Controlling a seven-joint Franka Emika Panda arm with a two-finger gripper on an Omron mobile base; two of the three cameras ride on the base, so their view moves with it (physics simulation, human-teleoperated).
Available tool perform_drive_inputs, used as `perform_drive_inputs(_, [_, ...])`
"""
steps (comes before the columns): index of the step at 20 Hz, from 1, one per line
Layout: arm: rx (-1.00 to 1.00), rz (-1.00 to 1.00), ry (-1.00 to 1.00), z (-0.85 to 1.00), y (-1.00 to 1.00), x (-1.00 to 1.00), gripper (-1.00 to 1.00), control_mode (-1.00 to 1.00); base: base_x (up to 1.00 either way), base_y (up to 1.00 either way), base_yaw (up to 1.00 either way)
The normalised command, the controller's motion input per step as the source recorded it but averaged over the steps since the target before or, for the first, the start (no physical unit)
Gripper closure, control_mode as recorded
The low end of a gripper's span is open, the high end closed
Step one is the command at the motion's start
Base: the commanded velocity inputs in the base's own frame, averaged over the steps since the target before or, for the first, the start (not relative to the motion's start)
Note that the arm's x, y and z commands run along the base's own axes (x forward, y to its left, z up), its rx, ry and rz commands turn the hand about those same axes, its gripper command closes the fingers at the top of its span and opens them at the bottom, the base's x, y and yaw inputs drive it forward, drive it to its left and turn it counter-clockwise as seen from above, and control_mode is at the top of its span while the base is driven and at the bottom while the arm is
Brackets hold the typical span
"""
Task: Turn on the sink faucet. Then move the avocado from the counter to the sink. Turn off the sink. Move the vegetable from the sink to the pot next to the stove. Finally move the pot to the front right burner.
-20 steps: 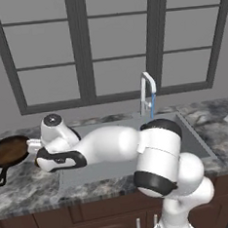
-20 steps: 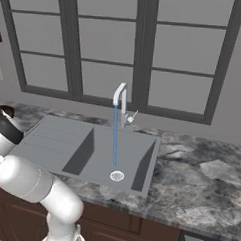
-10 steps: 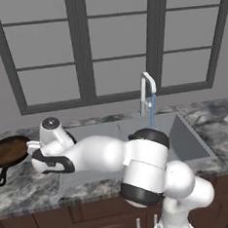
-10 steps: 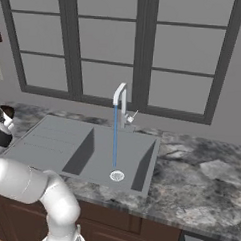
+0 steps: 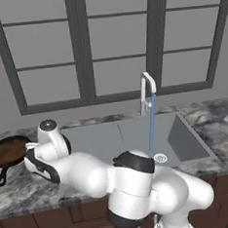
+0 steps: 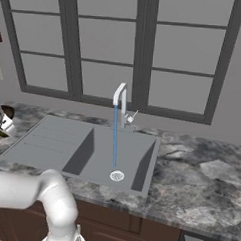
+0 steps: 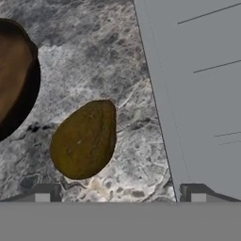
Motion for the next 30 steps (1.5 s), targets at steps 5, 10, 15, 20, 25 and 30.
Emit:
perform_drive_inputs(5, [0.01, 0.0, 0.01, -0.06, 0.08, 0.13, -1.0, -1.0, 0.0, 0.0, 0.0])
perform_drive_inputs(10, [0.01, 0.0, 0.01, -0.2, 0.17, 0.12, -1.0, -1.0, 0.0, 0.0, 0.0])
perform_drive_inputs(15, [0.04, 0.0, 0.0, -0.2, 0.09, 0.13, -1.0, -1.0, 0.0, 0.0, 0.0])
perform_drive_inputs(20, [0.04, 0.0, 0.0, -0.08, 0.05, 0.27, -1.0, -1.0, 0.0, 0.0, 0.0])
perform_drive_inputs(25, [0.0, 0.0, 0.01, -0.21, 0.16, 0.18, -1.0, -1.0, 0.0, 0.0, 0.0])
perform_drive_inputs(30, [0.0, 0.0, 0.03, -0.38, 0.18, 0.07, -1.0, -1.0, 0.0, 0.0, 0.0])
